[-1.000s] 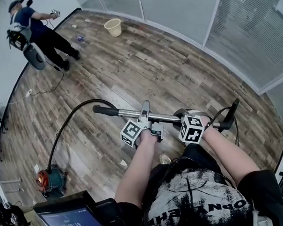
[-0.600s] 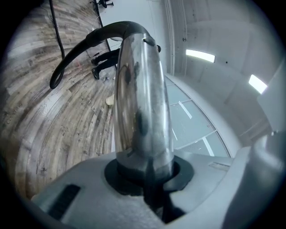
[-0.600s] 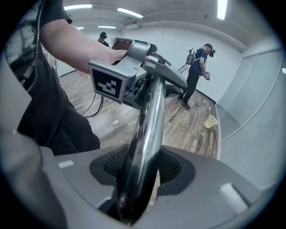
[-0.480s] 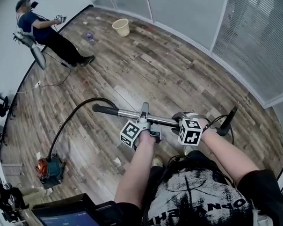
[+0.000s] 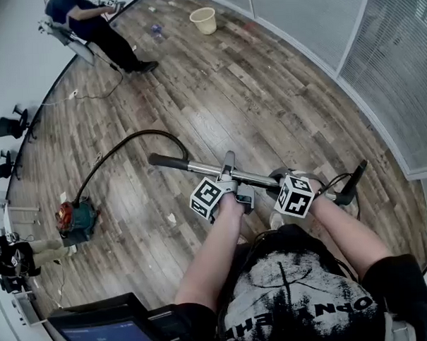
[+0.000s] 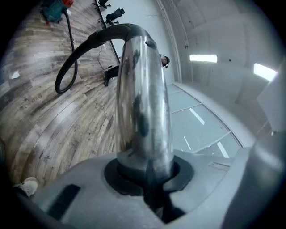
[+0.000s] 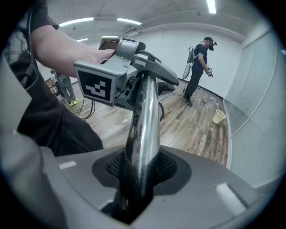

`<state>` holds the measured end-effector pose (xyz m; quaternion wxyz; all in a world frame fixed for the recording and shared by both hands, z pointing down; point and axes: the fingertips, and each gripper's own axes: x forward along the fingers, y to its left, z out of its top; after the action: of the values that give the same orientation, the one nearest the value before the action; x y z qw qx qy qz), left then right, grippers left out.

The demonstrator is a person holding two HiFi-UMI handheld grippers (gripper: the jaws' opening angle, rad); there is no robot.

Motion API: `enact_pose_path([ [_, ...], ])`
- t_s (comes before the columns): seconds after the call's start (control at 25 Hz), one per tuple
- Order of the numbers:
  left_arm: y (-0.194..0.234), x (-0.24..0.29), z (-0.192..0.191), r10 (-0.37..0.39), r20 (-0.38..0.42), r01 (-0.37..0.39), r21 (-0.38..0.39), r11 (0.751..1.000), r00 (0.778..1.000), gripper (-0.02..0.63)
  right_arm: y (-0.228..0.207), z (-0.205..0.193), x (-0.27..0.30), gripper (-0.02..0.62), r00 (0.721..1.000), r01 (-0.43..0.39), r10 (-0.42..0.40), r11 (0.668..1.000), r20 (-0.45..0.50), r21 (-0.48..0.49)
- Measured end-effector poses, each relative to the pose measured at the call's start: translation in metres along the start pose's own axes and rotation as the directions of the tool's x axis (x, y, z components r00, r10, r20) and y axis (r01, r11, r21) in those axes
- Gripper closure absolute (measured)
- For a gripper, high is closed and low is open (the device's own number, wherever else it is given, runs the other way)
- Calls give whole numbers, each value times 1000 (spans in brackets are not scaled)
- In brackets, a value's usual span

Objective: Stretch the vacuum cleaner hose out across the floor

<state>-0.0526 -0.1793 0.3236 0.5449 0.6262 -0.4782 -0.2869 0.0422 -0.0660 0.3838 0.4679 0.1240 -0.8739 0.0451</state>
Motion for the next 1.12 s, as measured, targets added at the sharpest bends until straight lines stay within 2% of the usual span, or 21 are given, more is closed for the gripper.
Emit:
enact_pose_path([
  [0.24, 0, -22, -8, 13, 31, -13, 3, 1000, 999, 551, 20, -5, -5, 451, 999, -43, 43, 999, 1, -16],
  [0.48, -8, -39, 8, 17, 75, -18, 3, 1000, 997, 552, 29, 10, -6, 457, 995, -104, 104, 994, -10, -36],
  [0.6, -3, -66, 7, 13, 82, -14, 6, 1000, 997, 552, 54, 14, -4, 457, 995, -105, 105, 994, -6, -40],
  [0.72, 2, -102, -7, -8, 77, 7, 11, 1000, 997, 551, 95, 6, -5, 459, 995, -102, 101, 994, -14, -31],
  [1.12, -3, -175, -77, -71, 20, 72, -11, 997, 997, 549, 182, -39, -39, 460, 998, -42, 42, 999, -51, -1],
])
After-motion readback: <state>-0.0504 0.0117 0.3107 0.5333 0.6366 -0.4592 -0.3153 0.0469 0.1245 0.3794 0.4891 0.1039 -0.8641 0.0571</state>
